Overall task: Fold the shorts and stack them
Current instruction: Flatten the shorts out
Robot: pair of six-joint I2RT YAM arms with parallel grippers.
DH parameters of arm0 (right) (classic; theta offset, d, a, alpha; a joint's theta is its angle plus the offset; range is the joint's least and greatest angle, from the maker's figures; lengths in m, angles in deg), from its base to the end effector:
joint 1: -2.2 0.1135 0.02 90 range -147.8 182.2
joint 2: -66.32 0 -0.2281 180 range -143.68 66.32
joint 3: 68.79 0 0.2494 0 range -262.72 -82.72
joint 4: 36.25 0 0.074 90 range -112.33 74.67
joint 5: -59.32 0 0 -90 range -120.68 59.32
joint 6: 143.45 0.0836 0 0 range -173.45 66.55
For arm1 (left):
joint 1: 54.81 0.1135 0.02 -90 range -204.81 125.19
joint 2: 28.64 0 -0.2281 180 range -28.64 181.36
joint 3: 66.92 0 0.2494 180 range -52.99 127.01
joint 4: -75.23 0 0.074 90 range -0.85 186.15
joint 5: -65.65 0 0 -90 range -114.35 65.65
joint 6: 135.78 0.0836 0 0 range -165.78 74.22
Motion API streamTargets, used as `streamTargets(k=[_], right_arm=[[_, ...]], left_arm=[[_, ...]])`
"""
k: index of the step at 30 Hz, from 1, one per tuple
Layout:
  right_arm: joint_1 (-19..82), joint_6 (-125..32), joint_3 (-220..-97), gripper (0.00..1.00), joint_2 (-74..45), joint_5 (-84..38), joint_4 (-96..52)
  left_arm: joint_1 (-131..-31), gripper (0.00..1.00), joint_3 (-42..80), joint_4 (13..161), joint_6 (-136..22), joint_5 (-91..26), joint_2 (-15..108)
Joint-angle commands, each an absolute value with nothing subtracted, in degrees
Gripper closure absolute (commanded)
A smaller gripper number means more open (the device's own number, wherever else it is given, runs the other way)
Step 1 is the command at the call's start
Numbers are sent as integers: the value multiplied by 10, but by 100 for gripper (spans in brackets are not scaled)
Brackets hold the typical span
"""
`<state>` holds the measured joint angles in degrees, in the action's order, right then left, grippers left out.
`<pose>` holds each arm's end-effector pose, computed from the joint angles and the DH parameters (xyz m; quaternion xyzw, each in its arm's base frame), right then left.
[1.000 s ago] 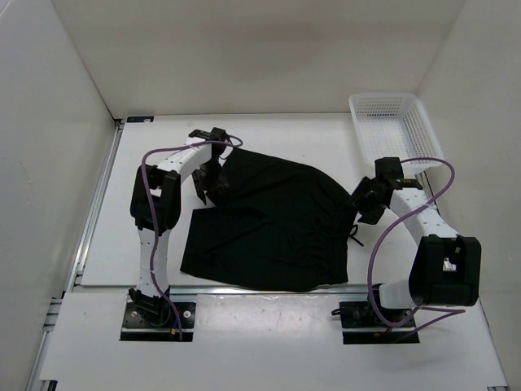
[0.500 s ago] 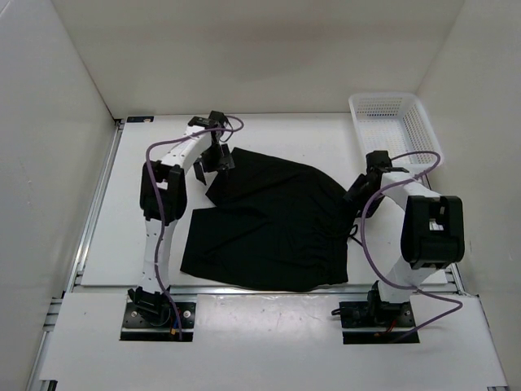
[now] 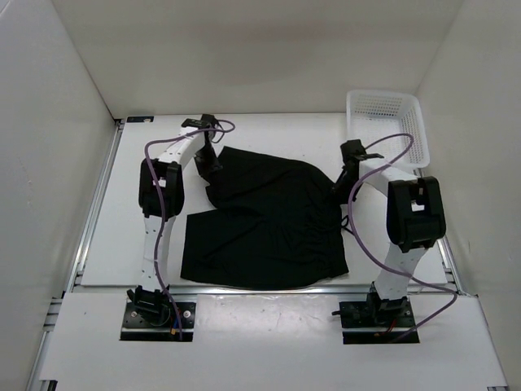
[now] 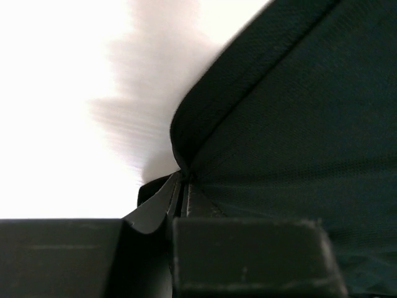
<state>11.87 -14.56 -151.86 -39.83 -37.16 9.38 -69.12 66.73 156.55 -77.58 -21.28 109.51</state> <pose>0.3662 0.0528 0.0885 0.2576 0.9469 0.0252 0.1910 0.4372 -0.1069 0.0891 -0.1528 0.9872 0.0104 0.0440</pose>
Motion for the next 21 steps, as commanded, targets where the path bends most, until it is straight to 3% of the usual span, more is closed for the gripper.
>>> streamTargets(k=[1,9,21], right_arm=[[149,-154,-1569,72,-453,-403,84],[155,-125,-1745,72,-540,-422,130],[126,-75,-1612,66,-428,-463,112]], left_arm=[[-641,90,673,1548,-773,-207,1101],[-622,90,830,1601,-738,-223,1159],[-621,90,749,1567,-733,-258,1088]])
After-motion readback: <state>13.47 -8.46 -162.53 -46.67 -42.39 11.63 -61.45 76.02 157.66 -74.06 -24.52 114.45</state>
